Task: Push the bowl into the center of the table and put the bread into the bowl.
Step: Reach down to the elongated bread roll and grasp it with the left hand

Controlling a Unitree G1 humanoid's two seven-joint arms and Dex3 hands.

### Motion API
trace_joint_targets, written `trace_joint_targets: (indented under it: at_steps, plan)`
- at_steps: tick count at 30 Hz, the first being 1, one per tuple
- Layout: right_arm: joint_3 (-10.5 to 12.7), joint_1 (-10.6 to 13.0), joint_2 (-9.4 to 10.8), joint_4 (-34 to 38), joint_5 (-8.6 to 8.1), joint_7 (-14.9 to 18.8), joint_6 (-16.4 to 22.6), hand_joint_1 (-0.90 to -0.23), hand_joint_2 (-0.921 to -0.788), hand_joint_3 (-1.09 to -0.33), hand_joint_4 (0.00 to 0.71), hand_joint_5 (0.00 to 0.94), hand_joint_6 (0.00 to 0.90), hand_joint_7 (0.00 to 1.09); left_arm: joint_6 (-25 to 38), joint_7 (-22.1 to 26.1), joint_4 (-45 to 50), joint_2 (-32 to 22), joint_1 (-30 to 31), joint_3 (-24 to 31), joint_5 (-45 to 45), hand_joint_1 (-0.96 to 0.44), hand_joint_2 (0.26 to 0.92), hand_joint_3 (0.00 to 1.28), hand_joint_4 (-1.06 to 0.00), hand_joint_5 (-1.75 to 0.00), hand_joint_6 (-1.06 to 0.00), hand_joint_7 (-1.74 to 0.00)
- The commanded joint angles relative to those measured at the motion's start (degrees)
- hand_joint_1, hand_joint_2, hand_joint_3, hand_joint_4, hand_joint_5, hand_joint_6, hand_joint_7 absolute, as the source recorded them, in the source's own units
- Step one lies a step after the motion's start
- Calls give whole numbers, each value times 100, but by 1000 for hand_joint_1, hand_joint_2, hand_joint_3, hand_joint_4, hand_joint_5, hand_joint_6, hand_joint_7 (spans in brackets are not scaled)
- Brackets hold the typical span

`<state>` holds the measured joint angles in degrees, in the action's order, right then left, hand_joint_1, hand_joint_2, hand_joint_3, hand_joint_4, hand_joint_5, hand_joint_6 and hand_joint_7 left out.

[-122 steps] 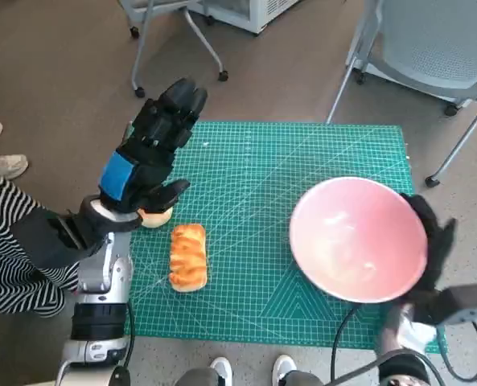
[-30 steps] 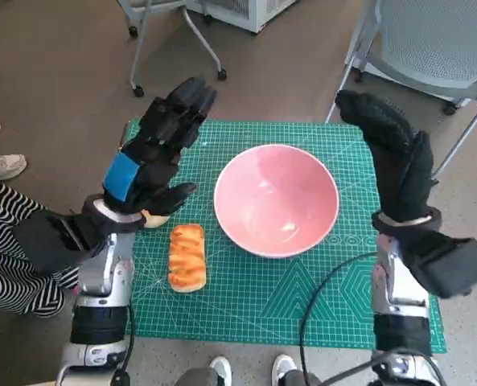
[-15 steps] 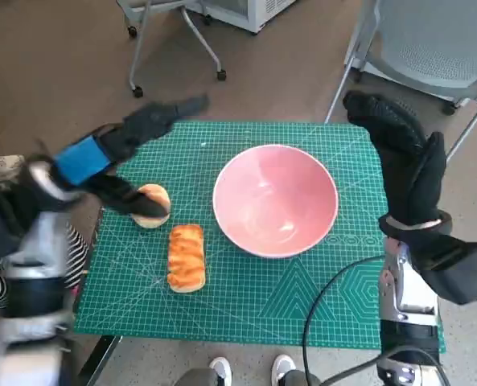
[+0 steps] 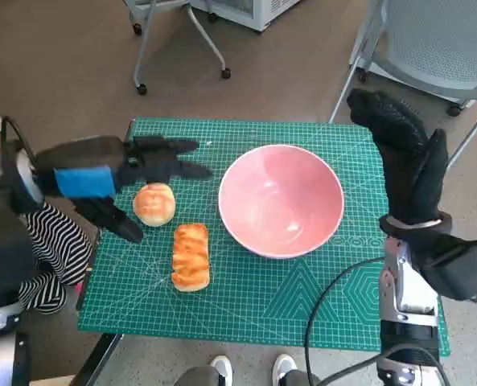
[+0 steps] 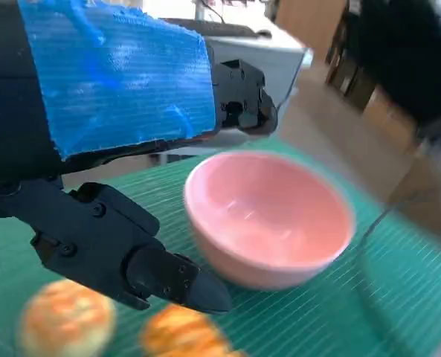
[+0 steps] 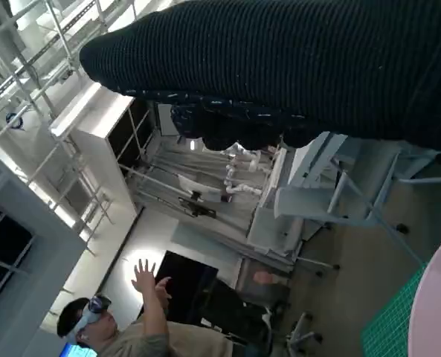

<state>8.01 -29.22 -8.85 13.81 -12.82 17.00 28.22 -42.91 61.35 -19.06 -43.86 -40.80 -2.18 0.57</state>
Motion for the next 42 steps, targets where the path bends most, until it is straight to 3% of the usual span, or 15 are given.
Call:
trace_joint_targets:
  at_steps: [1,11,23,33,42]
  plan:
    - [-2,61,-23,74,76,-50,-85,-704,-921,-724,192,7,95,539,-692,-233,-221,-155,119,-214,440,-321,766,4,-254,-9,-321,-185]
    - [29,52,-25,57,-9,-33,-95,-709,-921,-724,193,6,95,537,-2113,-940,-1170,-39,155,-636,1083,-398,749,1,-318,-14,-403,-136]
    - [118,60,-50,61,-158,24,-146,-719,-921,-723,201,8,106,540,-3061,-2006,-2333,199,-66,-1057,2125,-418,760,5,-362,-16,-451,-133]
    - [167,140,-59,-97,-182,5,-224,-720,-921,-724,204,8,109,538,-3083,-3308,-2684,180,-223,-1260,3644,-445,778,9,-361,-5,-468,-106]
    - [220,230,-64,-228,-125,-43,-255,-712,-921,-724,209,8,110,536,-2940,-4193,-2957,232,-281,-1738,4384,-462,796,12,-350,0,-443,-66]
